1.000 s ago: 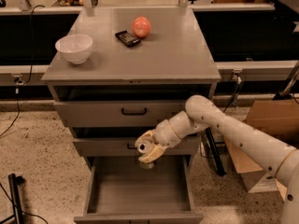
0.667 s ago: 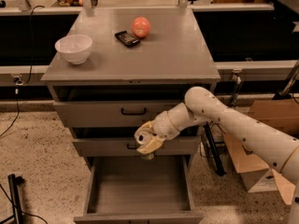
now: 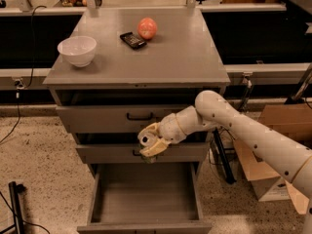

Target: Pick green can from bottom drawer and place on counter

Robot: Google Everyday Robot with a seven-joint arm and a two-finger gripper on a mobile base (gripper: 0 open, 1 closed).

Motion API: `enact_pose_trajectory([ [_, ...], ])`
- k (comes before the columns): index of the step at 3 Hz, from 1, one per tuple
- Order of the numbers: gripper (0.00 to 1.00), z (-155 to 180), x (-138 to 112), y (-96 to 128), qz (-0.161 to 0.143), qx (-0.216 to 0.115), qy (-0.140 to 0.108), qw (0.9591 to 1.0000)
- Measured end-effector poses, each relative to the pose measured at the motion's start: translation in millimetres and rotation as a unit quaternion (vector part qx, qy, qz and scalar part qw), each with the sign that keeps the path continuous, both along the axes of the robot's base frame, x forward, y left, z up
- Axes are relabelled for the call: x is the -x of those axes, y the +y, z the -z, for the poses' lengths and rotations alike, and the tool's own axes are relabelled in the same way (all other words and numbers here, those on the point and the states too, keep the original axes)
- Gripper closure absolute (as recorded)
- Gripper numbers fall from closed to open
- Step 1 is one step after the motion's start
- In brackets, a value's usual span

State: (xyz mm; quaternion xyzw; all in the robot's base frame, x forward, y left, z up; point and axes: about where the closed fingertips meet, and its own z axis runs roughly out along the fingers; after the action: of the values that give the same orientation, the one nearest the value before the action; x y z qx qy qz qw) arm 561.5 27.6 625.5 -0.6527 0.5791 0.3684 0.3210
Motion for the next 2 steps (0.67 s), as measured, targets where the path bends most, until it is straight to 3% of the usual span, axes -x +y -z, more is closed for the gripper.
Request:
enact_pose_trajectory([
  [1, 1.00, -34.8, -15.8, 13.5, 0.011, -0.034, -0.004, 0.9993],
  [2, 1.00, -76.0, -23.1, 32.4, 0.006, -0.031, -0.016, 0.9994],
])
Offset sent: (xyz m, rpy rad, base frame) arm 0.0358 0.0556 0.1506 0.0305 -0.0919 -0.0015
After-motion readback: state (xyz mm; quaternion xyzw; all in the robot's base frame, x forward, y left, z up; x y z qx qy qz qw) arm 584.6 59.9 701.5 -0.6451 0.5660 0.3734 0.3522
